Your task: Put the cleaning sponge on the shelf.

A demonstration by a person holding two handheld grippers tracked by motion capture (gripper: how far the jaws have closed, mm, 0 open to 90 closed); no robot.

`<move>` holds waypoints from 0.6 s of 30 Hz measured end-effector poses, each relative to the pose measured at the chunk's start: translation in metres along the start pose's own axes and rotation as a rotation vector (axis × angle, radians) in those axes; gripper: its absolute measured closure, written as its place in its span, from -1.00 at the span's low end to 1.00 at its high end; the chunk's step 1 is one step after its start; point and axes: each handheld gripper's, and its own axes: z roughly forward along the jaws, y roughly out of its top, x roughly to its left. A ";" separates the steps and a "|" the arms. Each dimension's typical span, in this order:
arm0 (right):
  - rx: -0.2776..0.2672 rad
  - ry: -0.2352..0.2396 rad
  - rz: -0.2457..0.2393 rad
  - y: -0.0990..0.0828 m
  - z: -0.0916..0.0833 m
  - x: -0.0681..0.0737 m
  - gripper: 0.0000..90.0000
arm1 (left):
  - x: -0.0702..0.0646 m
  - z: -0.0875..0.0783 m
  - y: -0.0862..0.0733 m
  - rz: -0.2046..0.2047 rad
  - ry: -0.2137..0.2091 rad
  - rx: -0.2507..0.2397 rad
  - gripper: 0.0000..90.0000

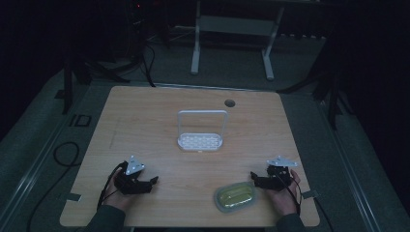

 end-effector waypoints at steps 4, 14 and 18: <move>0.004 0.015 -0.004 0.002 -0.004 -0.001 -0.64 | 0.000 0.000 0.000 0.000 0.000 0.000 -0.48; -0.026 0.045 -0.084 0.015 -0.028 0.002 -0.42 | 0.000 0.000 0.000 -0.001 0.000 0.000 -0.49; -0.035 0.059 -0.108 0.021 -0.038 0.003 -0.35 | 0.000 0.000 0.000 -0.001 0.000 0.000 -0.49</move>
